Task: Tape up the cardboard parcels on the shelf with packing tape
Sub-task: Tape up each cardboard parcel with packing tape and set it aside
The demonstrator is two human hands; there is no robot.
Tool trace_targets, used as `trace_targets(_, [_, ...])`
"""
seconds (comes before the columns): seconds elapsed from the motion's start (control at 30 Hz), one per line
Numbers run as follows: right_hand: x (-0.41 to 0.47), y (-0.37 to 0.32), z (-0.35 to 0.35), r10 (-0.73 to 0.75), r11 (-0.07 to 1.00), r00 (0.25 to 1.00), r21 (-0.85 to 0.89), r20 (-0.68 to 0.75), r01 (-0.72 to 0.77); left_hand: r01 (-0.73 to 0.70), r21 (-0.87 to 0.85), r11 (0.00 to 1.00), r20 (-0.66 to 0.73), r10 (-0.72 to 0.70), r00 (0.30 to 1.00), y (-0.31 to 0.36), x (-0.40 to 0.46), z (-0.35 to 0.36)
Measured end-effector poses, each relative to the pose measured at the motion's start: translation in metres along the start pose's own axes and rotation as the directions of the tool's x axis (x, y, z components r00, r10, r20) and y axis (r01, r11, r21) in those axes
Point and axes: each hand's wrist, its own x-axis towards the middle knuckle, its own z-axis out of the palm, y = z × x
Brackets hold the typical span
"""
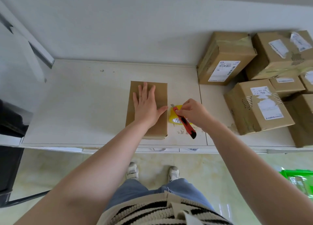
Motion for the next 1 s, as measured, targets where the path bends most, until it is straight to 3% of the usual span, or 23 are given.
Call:
trace_targets(0.53, [0.002,-0.003,0.002,0.018,0.994,1.000,-0.107,0.019,-0.016,-0.005,0.006,1.000,0.012,0.005,1.000,0.000,-0.001,0.000])
trace_targets(0.67, [-0.001,-0.003,0.008,-0.001,0.996,0.999,-0.086,-0.046,-0.003,0.001,0.012,1.000,0.015,-0.001,1.000,0.001,-0.001,-0.001])
trace_targets(0.7, [-0.003,-0.001,0.009,-0.019,0.999,0.998,-0.041,-0.064,0.017,0.002,0.016,1.000,0.016,-0.002,1.000,0.002,-0.001,-0.001])
trace_targets(0.77, [-0.008,0.005,0.008,-0.013,0.974,0.993,0.221,-0.120,0.040,0.002,0.023,1.000,0.017,-0.003,1.000,0.002,-0.001,-0.001])
trace_targets(0.83, [-0.008,0.014,-0.003,0.083,0.871,0.972,0.490,-0.218,0.035,0.001,0.028,1.000,0.016,-0.001,1.000,0.002,-0.001,-0.001])
trace_targets(0.87, [-0.004,0.024,-0.009,0.140,0.846,0.954,0.532,-0.264,0.023,-0.001,0.029,1.000,0.014,0.000,1.000,0.002,0.000,0.000])
trace_targets(0.93, [0.004,0.052,-0.018,0.229,0.882,0.916,0.469,-0.328,-0.053,-0.002,0.031,1.000,0.009,0.002,1.000,0.002,0.000,0.000])
trace_targets(1.0, [0.010,0.084,-0.019,0.281,0.943,0.897,0.273,-0.341,-0.191,-0.003,0.038,0.999,0.006,0.002,1.000,0.002,0.000,0.001])
